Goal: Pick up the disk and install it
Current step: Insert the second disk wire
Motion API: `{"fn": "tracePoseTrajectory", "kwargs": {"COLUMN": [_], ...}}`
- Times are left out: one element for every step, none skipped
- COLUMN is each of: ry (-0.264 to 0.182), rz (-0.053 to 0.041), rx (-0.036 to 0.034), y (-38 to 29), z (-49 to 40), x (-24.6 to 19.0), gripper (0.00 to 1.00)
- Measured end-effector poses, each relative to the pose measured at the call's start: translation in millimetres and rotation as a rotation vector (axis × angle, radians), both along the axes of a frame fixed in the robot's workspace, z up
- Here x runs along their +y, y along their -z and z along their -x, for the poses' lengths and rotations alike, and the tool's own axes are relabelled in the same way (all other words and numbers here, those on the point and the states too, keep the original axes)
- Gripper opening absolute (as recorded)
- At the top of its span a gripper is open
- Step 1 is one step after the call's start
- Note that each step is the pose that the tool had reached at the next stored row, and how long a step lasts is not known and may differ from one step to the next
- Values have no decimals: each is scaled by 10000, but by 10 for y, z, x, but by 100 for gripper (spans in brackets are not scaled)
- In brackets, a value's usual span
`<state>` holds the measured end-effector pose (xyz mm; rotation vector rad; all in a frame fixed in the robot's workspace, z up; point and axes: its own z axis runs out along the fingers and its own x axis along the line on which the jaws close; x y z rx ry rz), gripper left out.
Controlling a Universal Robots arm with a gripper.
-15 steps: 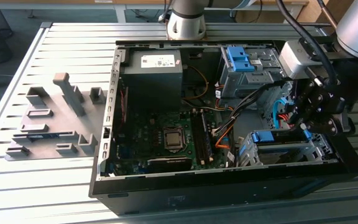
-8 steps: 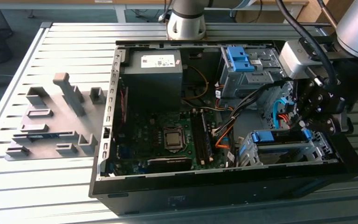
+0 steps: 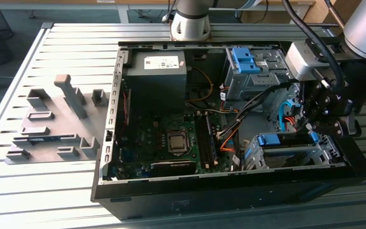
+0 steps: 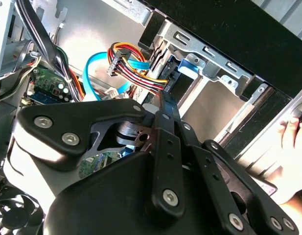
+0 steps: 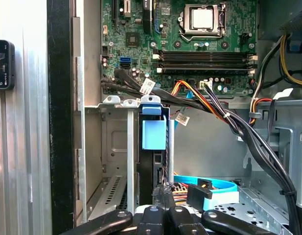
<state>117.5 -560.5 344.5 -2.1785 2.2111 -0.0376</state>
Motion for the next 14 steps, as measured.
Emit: {"fn": "tracePoseTrajectory", "kwargs": {"ry": [0,0,0,0,0,0,-1,0,0,0,0,0,0,-1], "rz": [0,0,-1,-1,-1,-1,-1,-1,-1,-2,-1,-2,-2,-2], "rx": [0,0,0,0,0,0,0,0,0,0,0,0,0,0], "y": [0,0,0,0,0,0,0,0,0,0,0,0,0,0], "z": [0,0,0,0,0,0,1,5,8,15,33,48,63,75], "x": [0,0,0,0,0,0,-1,-3,-3,-4,-4,-5,-6,-8], "gripper": [11,11,11,11,11,11,11,11,11,11,11,11,11,11]}}
